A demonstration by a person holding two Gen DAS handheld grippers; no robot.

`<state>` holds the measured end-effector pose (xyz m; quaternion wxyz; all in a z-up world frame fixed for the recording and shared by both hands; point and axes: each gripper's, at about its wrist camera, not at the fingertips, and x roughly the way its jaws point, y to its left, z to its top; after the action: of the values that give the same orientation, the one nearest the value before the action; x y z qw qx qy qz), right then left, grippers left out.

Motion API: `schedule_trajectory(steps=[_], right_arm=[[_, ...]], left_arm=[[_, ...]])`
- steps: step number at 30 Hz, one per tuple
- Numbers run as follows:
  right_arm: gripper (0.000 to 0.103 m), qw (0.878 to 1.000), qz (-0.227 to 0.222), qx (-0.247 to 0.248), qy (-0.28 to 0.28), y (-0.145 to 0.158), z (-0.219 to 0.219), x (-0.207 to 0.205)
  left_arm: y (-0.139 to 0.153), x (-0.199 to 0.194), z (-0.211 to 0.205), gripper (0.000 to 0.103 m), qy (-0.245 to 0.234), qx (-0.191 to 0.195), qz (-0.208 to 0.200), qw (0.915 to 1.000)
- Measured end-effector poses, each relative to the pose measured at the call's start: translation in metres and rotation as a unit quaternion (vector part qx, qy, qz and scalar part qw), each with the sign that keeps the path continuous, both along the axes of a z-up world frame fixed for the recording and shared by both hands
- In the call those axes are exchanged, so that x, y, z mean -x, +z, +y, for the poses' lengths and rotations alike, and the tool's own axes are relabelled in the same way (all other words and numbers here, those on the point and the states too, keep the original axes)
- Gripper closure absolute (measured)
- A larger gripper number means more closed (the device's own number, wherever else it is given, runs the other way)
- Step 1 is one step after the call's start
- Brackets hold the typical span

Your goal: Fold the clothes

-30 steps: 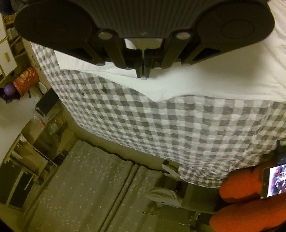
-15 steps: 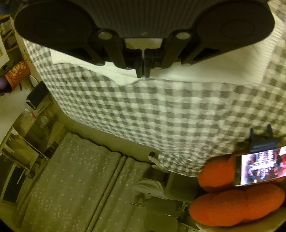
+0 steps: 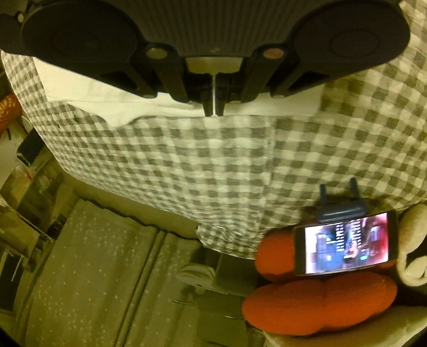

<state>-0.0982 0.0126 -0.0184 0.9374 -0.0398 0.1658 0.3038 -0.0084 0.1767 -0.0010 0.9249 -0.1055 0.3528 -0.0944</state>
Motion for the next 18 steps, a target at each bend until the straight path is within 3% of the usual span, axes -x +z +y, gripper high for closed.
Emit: schedule_trajectory(steps=[7, 13, 18], right_arm=[[0.102, 1.000, 0.016, 0.003, -0.006, -0.012, 0.007, -0.004], [0.102, 1.000, 0.013, 0.000, -0.002, -0.003, -0.002, -0.001], [0.102, 0.999, -0.005, 0.032, 0.005, -0.004, -0.008, 0.009]], left_arm=[[-0.014, -0.005, 0.011, 0.103, -0.020, 0.044, 0.021, 0.9986], [-0.017, -0.004, 0.038, 0.100, 0.006, 0.141, 0.056, 0.9884], [-0.021, 0.003, 0.044, 0.061, 0.002, 0.219, 0.083, 0.9722]])
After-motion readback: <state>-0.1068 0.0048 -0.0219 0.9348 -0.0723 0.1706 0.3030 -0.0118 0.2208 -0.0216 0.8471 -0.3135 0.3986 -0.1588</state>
